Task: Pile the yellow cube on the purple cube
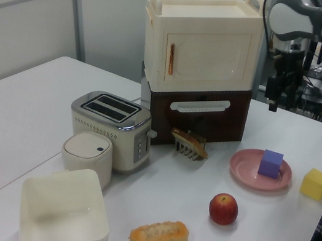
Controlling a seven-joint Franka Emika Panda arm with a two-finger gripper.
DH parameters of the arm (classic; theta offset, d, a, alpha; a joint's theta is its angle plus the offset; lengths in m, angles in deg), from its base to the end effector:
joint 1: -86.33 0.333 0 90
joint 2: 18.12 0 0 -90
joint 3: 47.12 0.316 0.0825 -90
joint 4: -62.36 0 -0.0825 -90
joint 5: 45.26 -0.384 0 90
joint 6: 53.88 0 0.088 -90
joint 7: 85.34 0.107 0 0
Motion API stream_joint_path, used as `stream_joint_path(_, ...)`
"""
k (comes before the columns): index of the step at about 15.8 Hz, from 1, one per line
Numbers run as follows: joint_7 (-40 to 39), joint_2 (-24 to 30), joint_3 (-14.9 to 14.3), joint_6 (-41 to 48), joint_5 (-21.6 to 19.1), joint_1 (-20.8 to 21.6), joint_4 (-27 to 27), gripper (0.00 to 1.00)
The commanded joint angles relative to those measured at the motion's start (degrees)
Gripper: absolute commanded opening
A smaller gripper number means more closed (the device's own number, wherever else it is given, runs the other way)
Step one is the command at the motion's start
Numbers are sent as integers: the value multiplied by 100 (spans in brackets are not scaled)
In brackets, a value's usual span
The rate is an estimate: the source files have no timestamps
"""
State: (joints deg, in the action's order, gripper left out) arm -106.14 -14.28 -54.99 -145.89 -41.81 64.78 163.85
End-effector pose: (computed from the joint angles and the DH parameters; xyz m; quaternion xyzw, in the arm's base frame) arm 0.4576 -0.2675 0.5691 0.9958 -0.0721 -0.0556 0.0020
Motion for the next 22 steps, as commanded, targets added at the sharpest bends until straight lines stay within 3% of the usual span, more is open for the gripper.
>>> stream_joint_path(1, 165, 1485, -5, -310, 418, 369, 1678, 100)
stream_joint_path(3, 165, 1813, -31, -458, 595, 458, 2198, 100)
stream_joint_path(6, 156, 1805, -162, -738, 866, 458, 2629, 100)
stream_joint_path(10, 147, 1778, -584, -1880, 1534, 441, 3543, 100)
stream_joint_path(12, 104, 1717, -978, -2425, 1799, 397, 3816, 100)
stream_joint_path(22, -415, 962, -2272, -3525, 2555, 458, 3879, 100)
